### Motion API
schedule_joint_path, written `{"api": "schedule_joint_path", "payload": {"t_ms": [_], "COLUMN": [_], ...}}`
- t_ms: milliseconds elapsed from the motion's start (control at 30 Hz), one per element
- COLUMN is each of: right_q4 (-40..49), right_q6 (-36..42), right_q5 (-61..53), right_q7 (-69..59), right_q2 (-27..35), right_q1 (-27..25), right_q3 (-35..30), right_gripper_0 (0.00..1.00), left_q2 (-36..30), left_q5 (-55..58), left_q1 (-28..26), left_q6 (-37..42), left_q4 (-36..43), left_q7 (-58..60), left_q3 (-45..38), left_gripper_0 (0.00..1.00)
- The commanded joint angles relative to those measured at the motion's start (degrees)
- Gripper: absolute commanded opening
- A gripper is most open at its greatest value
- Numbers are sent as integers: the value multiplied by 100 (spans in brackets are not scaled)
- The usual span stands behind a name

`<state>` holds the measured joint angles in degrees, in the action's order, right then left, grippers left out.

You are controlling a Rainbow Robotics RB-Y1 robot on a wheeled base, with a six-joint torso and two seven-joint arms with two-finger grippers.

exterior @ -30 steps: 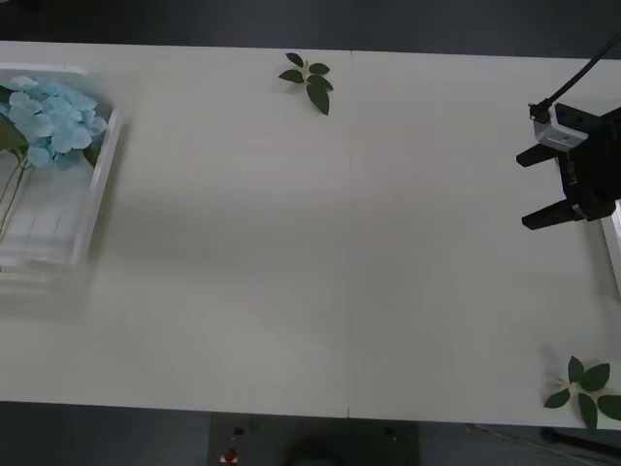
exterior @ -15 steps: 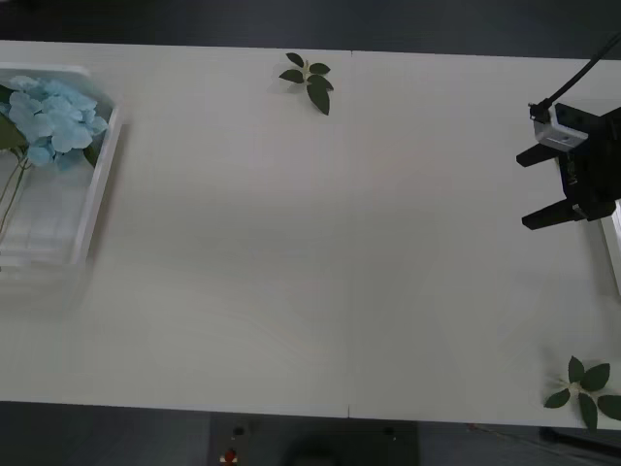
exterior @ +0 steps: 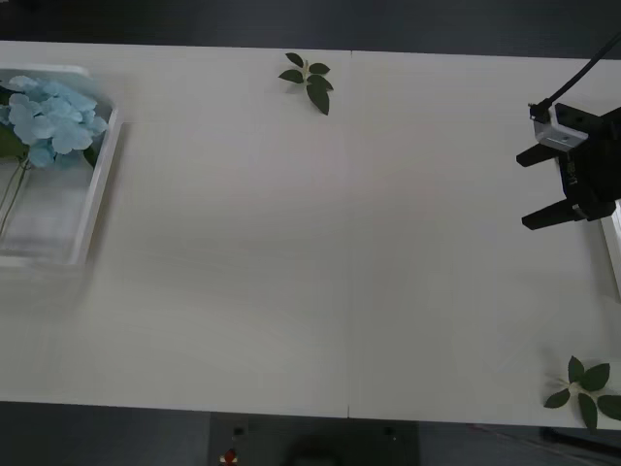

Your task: Put the red flowers into the right box and the blue flowers into the left box

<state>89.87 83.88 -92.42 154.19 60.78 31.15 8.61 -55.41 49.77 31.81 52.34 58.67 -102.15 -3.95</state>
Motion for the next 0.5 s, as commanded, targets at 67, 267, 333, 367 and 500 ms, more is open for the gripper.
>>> {"api": "schedule_joint_path", "payload": {"t_ms": [67,267,333,367,500], "right_q4": [101,101,101,101,101], "right_q6": [-21,-21,-21,-21,-21], "right_q5": [-4,-4,-4,-4,-4], "right_q7": [81,81,81,81,81], "right_q2": [101,101,101,101,101], "right_q1": [32,32,32,32,32], "right_q3": [-88,-88,-88,-88,-88], "right_gripper_0": [96,96,96,96,96], "left_q2": [-58,-58,-58,-58,-49], "left_q5": [51,16,-2,-11,-81], "left_q1": [-35,-79,-88,-79,-96], "left_q6": [-506,-1367,-1472,-1507,-1736], "left_q4": [92,92,92,92,92], "left_q7": [1188,2190,2401,2489,2586], "left_q3": [544,1353,1502,1555,1748], "left_gripper_0": [0,0,0,0,0]}}
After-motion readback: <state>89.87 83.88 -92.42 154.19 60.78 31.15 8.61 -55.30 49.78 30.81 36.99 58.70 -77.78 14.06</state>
